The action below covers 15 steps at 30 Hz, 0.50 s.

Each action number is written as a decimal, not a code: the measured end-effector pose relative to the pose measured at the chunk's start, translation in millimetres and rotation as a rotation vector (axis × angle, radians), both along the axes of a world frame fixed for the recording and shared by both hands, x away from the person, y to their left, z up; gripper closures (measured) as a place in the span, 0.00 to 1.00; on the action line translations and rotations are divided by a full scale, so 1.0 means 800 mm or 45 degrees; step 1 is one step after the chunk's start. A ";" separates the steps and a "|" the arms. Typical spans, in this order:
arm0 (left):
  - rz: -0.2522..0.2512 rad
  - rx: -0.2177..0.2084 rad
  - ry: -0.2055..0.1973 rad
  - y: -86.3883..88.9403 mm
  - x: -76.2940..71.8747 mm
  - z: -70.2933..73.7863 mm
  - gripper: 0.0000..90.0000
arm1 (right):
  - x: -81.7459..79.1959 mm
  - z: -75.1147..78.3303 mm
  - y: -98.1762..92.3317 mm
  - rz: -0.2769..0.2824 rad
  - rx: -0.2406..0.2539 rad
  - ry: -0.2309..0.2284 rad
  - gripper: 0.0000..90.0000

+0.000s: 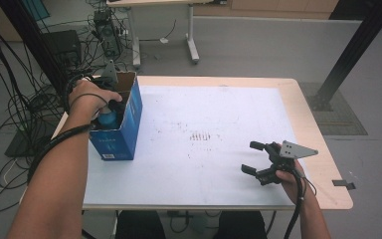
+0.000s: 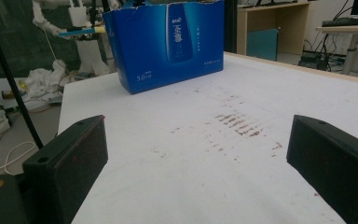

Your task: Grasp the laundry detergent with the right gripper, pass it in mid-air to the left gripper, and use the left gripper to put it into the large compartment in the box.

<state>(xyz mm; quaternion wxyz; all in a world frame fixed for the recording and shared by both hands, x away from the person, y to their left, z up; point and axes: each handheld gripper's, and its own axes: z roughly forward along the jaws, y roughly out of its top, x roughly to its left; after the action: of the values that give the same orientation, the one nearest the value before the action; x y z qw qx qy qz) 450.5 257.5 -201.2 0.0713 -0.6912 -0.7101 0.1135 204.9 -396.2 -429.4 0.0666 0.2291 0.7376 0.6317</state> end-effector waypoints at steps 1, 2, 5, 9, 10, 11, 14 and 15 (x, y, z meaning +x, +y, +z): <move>0.000 0.000 0.001 0.000 0.000 0.000 0.42 | 0.000 0.000 0.000 0.001 0.001 -0.001 0.05; 0.000 0.000 0.001 0.000 0.000 0.000 0.42 | 0.000 0.001 0.000 -0.001 -0.003 0.002 0.05; 0.000 0.003 -0.001 -0.001 0.001 0.000 0.42 | 0.000 0.000 0.000 0.000 -0.002 0.002 0.05; 0.003 0.000 0.001 0.000 0.001 0.000 0.41 | 0.000 -0.001 0.000 0.000 -0.002 0.003 0.05; 0.004 0.001 -0.003 0.000 0.000 0.000 0.42 | 0.000 -0.001 0.000 -0.001 -0.001 0.002 0.05; 0.006 -0.001 -0.003 0.001 0.000 0.000 0.41 | 0.000 -0.001 0.000 0.000 -0.002 0.002 0.05; 0.005 -0.004 -0.002 0.002 -0.001 0.000 0.41 | 0.000 -0.001 0.000 -0.001 0.002 0.002 0.05; 0.007 -0.004 -0.004 0.002 -0.001 0.000 0.41 | 0.000 0.000 0.000 0.000 0.002 0.001 0.05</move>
<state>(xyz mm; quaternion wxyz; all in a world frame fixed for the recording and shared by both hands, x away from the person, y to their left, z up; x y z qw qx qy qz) 449.7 259.0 -201.2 0.0686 -0.6895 -0.7121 0.1136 205.0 -395.9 -429.7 0.0659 0.2294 0.7371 0.6323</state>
